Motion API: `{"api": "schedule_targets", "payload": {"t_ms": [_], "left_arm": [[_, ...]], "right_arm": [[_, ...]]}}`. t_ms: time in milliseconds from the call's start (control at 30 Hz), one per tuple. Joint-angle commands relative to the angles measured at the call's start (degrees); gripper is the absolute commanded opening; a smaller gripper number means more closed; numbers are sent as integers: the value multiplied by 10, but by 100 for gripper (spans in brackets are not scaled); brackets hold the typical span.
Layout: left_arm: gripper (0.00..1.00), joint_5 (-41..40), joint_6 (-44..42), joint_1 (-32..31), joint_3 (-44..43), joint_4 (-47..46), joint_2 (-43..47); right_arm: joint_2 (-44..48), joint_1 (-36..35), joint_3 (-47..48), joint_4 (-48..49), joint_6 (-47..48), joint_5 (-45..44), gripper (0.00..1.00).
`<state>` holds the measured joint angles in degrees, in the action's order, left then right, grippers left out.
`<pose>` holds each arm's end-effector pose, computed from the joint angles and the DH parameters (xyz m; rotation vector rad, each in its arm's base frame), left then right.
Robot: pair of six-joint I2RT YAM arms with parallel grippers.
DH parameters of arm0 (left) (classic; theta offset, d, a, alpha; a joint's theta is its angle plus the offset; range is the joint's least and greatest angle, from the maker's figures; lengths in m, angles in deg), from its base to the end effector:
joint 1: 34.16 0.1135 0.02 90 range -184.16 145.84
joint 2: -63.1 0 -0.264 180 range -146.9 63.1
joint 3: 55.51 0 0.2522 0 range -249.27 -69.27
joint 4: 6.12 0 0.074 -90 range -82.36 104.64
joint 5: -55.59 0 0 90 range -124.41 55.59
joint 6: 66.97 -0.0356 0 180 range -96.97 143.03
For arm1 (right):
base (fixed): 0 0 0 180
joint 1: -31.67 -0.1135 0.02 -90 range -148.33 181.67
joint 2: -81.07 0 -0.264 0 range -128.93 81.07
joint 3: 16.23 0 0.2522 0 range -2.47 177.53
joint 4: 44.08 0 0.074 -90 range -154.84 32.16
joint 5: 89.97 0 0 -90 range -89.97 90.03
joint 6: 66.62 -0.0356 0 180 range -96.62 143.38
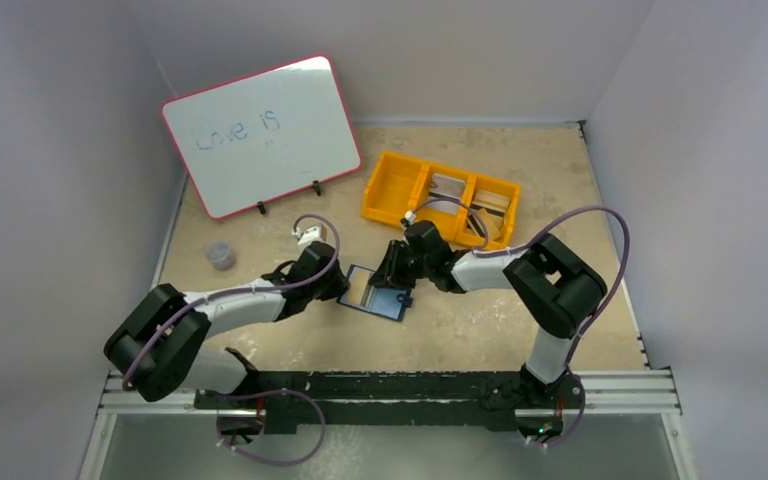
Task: Take the credit cards out of the card holder
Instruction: Remove the credit card from the card holder.
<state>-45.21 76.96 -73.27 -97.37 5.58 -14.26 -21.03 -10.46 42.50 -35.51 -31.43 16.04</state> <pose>0.1917 -0.1472 0.1447 -0.4050 2.4119 -0.5360 0.2512 0.2404 0.1367 0.0911 2.4426 1.1813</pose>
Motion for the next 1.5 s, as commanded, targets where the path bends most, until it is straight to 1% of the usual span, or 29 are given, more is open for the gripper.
{"api": "schedule_targets", "payload": {"t_ms": [0,167,200,267,300,367,433,467,633,700,800,867,933,967,1033,1133,1267,1367,1433,1467], "left_arm": [[11,-10,-16,-6,7,43,-41],[0,-7,-19,-12,15,42,-57],[0,-5,-18,-14,18,39,-59],[0,2,-15,-19,23,29,-67],[0,4,-14,-23,23,26,-71],[0,4,-11,-32,23,24,-76],[0,5,-7,-39,23,20,-81],[0,5,-3,-42,24,20,-82],[0,3,8,-51,30,12,-78],[0,4,10,-53,32,8,-75],[0,7,11,-55,36,4,-75],[0,9,11,-55,37,2,-75],[0,6,13,-55,40,2,-72],[0,-1,16,-55,41,6,-67],[0,-17,21,-55,42,17,-58],[0,-39,24,-54,39,23,-52],[0,-50,27,-53,29,24,-67],[0,-51,37,-49,36,13,-70],[0,-46,40,-45,39,6,-67],[0,-44,41,-45,38,5,-64]], "right_arm": [[-18,-5,15,-37,-24,-23,28],[-11,-5,-2,-23,-72,-46,24],[-8,-5,-1,-31,-75,-55,25],[-9,-5,-3,-31,-85,-39,24],[-8,-5,-7,-15,-92,-38,21],[-5,-5,-20,36,-104,-40,20],[-5,-5,-29,66,-116,-29,15],[-4,-4,-35,83,-123,-21,10],[3,-4,-64,163,-162,-6,11],[-1,-4,-71,193,-172,-6,15],[-11,-4,-61,191,-172,-17,13],[-14,-4,-61,197,-170,-21,4],[-13,-4,-61,179,-174,-21,1],[-2,-5,-66,181,-176,-34,0],[15,-4,-72,156,-173,-57,0],[31,-4,-59,102,-146,-51,0],[62,-1,-61,56,-92,-42,0],[75,17,-86,54,-83,-11,0],[74,37,-100,70,-76,23,0],[72,42,-100,60,-65,34,0]]}}
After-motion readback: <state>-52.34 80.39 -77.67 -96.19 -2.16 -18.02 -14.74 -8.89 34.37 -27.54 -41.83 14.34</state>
